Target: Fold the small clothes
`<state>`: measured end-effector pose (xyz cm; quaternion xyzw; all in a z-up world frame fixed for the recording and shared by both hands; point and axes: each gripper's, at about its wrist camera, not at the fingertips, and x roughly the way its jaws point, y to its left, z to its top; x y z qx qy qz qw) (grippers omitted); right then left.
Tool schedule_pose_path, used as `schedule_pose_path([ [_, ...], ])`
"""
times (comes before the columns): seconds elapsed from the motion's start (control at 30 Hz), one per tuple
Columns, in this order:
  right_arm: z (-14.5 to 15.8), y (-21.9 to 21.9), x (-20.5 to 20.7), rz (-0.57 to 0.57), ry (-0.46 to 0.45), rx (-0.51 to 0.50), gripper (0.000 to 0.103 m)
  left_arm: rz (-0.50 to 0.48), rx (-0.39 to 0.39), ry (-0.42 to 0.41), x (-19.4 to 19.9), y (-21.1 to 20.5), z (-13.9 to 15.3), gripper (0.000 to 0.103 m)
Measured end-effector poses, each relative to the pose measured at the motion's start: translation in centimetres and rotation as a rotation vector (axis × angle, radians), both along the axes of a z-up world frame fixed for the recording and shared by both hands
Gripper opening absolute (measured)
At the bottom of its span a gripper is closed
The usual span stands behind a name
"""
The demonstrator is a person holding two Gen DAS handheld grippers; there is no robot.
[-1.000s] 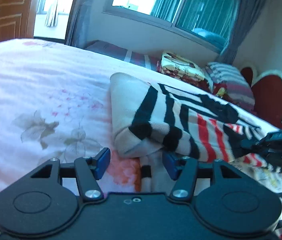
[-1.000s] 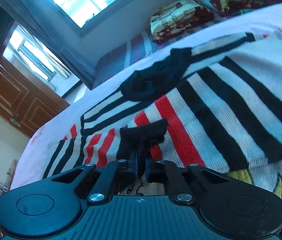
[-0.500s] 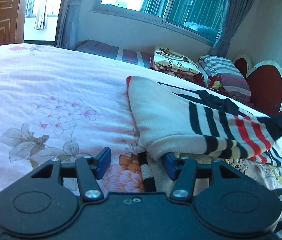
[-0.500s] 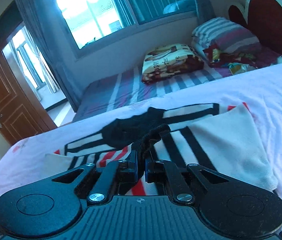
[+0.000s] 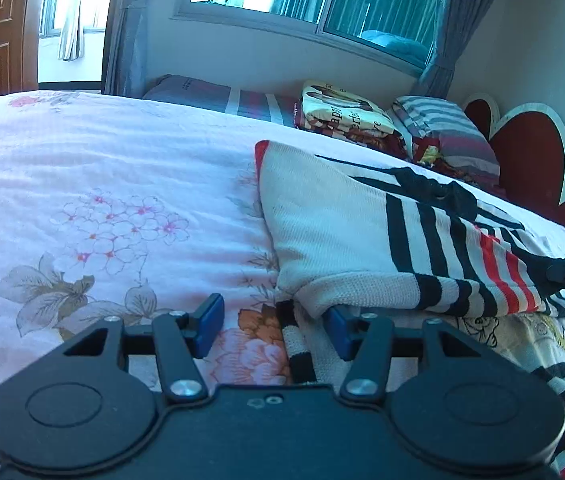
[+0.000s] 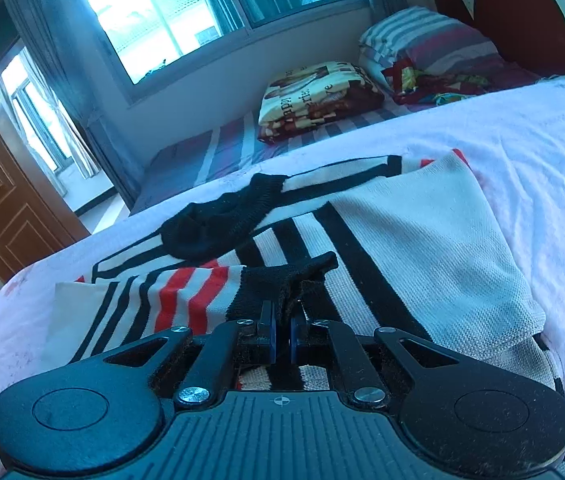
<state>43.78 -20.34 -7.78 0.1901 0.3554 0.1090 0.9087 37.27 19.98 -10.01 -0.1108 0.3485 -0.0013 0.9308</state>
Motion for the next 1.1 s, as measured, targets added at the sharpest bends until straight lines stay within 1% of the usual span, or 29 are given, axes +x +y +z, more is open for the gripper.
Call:
schedule_pose_path([
  [0.17,0.8,-0.4,-0.4,0.012,-0.086,0.022,0.006,-0.015,0.026,0.007,0.1,-0.3,-0.1,0.053],
  [0.2,0.8,-0.3,-0.2,0.021,-0.098,0.009,0.006,-0.017,0.033,0.008,0.1,-0.4,-0.1,0.054],
  [0.27,0.3,-0.2,0.3,0.023,-0.075,-0.038,0.006,-0.024,0.052,0.012,0.1,-0.6,-0.1,0.054],
  [0.37,-1.3,-0.7,1.5,0.008,0.006,-0.021,0.006,-0.031,0.066,0.016,0.1,-0.9,-0.1,0.055],
  [0.43,-1.9,-1.0,1.5,0.009,0.012,-0.011,0.006,-0.036,0.065,0.021,0.0,-0.8,0.0,0.053],
  [0.5,-1.8,-1.4,1.3,0.016,0.014,0.003,0.006,-0.053,0.066,0.031,-0.4,-0.6,0.2,0.053],
  [0.53,-1.4,-1.6,1.0,0.011,0.009,0.008,0.006,-0.060,0.059,0.033,-0.9,-0.4,0.4,0.053],
  [0.6,-0.1,-2.1,-0.4,0.015,-0.060,-0.003,0.006,-0.034,0.037,0.015,-2.2,0.0,1.2,0.054],
  [0.67,0.9,-1.9,-1.0,0.052,-0.091,-0.011,0.006,-0.027,0.021,-0.048,-2.9,-0.3,2.5,0.054],
  [0.7,1.2,-1.5,-0.9,0.074,-0.099,-0.022,0.006,-0.033,0.025,-0.077,-2.8,-0.9,3.1,0.054],
  [0.77,1.2,-0.3,-0.3,0.117,-0.095,-0.042,0.006,-0.087,0.014,-0.110,-1.5,-2.6,3.7,0.054],
  [0.83,0.8,0.8,0.5,0.159,-0.085,-0.056,0.006,-0.140,0.009,-0.080,0.5,-4.4,3.3,0.054],
  [0.87,0.4,1.2,0.8,0.168,-0.071,-0.084,0.006,-0.161,0.006,-0.055,1.5,-5.1,2.6,0.054],
  [0.9,-0.1,1.5,1.3,0.158,-0.043,-0.127,0.006,-0.166,0.014,-0.021,2.4,-5.5,1.7,0.054],
  [0.93,-0.7,1.5,1.7,0.115,-0.004,-0.186,0.006,-0.166,0.026,0.012,3.1,-5.8,0.8,0.054],
  [0.97,-0.9,1.0,1.9,0.085,0.029,-0.196,0.006,-0.178,0.038,0.000,3.1,-5.9,0.6,0.054],
  [1.0,-0.8,0.0,1.9,0.068,0.033,-0.140,0.006,-0.189,0.041,0.005,3.2,-5.8,0.7,0.054],
  [1.03,-0.4,-0.8,1.5,0.025,0.027,-0.129,0.006,-0.191,0.028,0.006,3.1,-5.4,0.9,0.054],
  [1.1,0.7,-1.3,0.7,-0.027,-0.042,-0.173,0.006,-0.181,0.019,-0.018,2.9,-4.6,1.8,0.054],
])
